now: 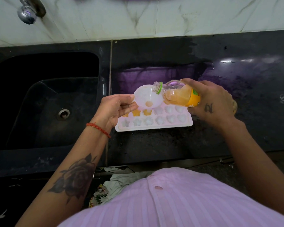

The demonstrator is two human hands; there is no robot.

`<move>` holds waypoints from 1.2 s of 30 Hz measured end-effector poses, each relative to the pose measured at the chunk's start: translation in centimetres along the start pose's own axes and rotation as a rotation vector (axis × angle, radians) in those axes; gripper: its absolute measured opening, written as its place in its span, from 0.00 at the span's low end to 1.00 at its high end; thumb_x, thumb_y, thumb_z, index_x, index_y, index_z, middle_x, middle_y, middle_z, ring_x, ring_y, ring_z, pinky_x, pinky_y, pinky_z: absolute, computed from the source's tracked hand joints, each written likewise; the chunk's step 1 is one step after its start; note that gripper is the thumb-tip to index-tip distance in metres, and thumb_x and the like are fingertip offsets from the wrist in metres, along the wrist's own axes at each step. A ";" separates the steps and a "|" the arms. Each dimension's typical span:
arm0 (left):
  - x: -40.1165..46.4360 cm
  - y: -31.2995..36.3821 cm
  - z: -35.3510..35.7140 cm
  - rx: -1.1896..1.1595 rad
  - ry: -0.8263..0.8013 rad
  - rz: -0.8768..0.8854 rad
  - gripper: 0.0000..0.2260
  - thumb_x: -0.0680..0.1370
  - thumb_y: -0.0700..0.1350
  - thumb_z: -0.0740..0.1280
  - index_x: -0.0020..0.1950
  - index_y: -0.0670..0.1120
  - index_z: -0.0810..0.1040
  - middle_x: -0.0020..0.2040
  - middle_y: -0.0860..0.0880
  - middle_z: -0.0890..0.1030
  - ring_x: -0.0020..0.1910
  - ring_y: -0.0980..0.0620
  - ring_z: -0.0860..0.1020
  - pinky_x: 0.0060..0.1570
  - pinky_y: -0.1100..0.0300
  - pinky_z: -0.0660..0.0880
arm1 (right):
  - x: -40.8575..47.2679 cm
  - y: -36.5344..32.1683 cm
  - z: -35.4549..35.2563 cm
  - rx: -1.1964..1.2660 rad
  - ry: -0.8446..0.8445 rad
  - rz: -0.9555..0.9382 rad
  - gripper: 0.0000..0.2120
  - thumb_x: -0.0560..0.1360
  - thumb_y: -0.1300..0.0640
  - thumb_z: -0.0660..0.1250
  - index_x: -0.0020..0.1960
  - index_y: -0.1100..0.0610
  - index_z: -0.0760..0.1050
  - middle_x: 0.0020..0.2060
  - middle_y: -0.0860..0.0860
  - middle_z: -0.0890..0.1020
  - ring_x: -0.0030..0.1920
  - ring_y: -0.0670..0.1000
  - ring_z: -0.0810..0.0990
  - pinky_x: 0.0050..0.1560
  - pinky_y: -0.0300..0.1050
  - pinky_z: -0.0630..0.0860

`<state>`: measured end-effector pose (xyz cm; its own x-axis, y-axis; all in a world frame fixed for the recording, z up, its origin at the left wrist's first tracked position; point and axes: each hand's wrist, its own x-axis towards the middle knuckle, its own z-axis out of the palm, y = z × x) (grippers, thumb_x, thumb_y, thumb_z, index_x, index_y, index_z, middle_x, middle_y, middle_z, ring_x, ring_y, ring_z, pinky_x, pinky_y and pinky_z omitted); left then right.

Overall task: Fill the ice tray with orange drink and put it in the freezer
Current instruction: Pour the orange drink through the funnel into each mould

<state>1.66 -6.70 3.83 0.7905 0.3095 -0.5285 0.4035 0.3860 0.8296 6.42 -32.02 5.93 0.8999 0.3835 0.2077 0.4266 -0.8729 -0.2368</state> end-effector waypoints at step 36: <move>0.2 -1.2 3.1 0.035 -0.011 -0.027 0.02 0.72 0.32 0.69 0.41 0.38 0.81 0.32 0.44 0.84 0.32 0.51 0.84 0.31 0.64 0.79 | -1.2 3.1 -0.7 -0.153 0.039 -0.023 0.33 0.65 0.60 0.74 0.67 0.47 0.70 0.51 0.58 0.81 0.49 0.61 0.77 0.48 0.52 0.71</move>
<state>2.78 -9.84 3.26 0.7838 0.2899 -0.5492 0.4405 0.3638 0.8207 6.59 -35.38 5.65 0.8845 0.3945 0.2492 0.4257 -0.9009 -0.0848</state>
